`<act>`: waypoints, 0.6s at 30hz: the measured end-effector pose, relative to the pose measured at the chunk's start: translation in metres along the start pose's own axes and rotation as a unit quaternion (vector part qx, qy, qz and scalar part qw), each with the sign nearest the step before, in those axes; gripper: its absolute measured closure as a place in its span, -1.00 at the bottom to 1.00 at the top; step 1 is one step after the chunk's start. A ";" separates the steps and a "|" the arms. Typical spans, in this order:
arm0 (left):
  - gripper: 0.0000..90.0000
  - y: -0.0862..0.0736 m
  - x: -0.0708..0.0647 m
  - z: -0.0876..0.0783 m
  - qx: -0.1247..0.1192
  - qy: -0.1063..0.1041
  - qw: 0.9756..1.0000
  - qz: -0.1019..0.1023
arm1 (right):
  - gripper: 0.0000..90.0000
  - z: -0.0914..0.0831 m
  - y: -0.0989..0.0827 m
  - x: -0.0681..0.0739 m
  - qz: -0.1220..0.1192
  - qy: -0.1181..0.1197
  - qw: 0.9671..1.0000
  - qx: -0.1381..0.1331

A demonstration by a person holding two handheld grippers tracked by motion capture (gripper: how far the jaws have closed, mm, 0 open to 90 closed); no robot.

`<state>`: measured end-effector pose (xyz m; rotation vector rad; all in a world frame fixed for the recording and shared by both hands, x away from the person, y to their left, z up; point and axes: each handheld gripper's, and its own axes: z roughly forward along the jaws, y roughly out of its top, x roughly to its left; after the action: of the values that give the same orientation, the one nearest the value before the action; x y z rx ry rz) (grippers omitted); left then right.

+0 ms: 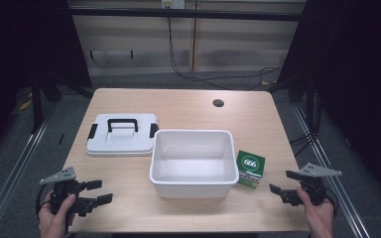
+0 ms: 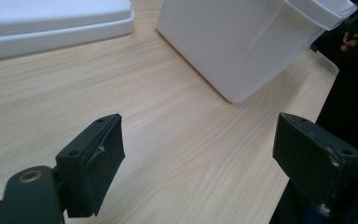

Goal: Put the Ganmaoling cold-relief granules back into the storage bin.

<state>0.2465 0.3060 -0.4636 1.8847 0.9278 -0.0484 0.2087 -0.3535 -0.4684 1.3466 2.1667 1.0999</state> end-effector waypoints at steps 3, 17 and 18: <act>-0.63 0.000 0.000 -0.001 -0.002 0.000 1.000 -0.003 | -0.72 0.001 0.001 0.002 -0.010 0.006 1.000 0.007; -0.63 -0.001 0.000 0.000 0.003 0.003 1.000 0.002 | -0.70 -0.001 0.010 0.008 -0.025 0.049 0.998 0.007; -0.63 -0.001 0.000 -0.001 0.001 0.003 1.000 0.001 | -0.70 -0.002 0.011 0.008 -0.028 0.054 0.998 0.006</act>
<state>0.2459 0.3068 -0.4639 1.8894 0.9298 -0.0435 0.2102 -0.3449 -0.4576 1.2490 2.2777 1.1651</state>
